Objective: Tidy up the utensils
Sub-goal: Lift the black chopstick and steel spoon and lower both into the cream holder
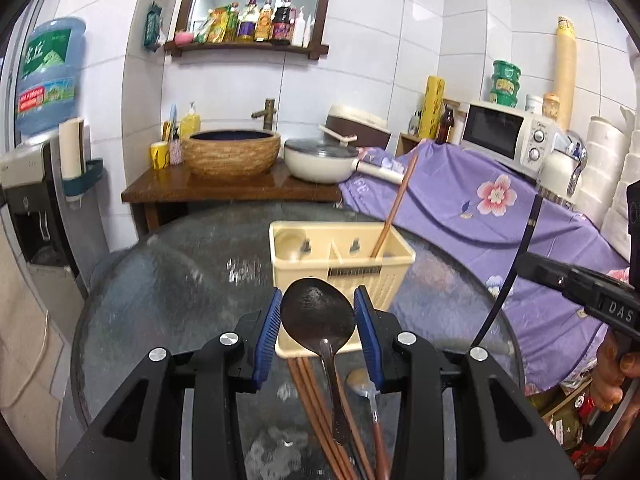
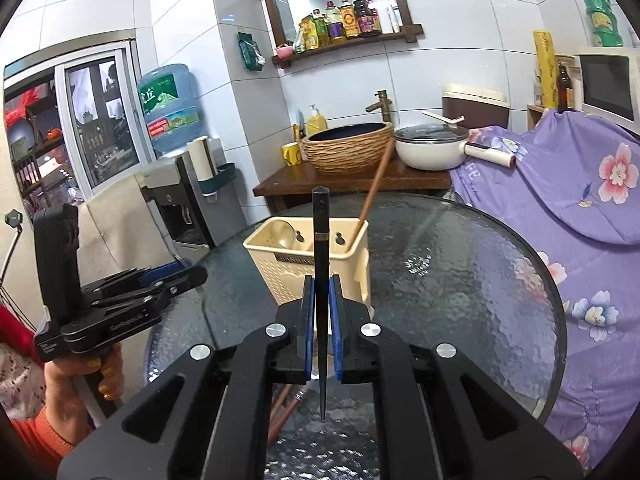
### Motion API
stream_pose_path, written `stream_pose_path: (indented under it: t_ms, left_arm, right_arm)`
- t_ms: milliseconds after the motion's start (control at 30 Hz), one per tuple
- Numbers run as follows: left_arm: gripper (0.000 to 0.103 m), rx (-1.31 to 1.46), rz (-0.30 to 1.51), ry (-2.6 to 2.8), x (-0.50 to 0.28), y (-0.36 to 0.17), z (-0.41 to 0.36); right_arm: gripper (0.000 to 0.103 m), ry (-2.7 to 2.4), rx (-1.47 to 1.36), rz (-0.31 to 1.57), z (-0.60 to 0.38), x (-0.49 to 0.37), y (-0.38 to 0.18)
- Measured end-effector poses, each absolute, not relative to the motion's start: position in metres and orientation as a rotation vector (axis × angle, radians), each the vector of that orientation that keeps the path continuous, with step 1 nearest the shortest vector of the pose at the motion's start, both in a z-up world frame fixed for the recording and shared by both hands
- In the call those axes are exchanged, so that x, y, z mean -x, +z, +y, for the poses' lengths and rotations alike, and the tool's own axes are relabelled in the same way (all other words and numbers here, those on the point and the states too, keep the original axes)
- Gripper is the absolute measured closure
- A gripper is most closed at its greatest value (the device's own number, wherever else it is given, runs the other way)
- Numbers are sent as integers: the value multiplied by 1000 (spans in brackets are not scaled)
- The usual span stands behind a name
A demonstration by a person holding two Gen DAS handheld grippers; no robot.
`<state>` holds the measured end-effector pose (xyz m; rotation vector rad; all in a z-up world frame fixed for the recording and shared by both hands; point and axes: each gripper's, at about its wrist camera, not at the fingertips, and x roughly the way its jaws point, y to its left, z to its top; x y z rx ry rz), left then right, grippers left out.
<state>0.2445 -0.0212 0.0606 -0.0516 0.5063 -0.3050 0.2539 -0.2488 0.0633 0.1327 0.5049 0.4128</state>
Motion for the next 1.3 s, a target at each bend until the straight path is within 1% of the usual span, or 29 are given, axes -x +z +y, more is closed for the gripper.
stream_pose_path:
  t_ms: [367, 467, 567, 700, 900, 1300]
  left_arm:
    - [67, 105, 374, -293, -301, 158, -20]
    - [67, 97, 355, -248, -325, 173, -25]
    - [67, 72, 356, -209, -344, 171, -33]
    - [67, 45, 389, -180, -361, 149, -40]
    - [67, 41, 467, -174, -374, 101, -40]
    - [67, -21, 525, -197, -367, 55, -52]
  right_arm:
    - [95, 420, -194, 340, -251, -291, 164]
    - [95, 393, -193, 306, -246, -309, 184]
    - [95, 352, -167, 286, -238, -325, 191]
    - [95, 303, -133, 301, -228, -347, 173]
    - [95, 288, -143, 394, -222, -369, 123]
    - [95, 297, -163, 491, -221, -382, 75]
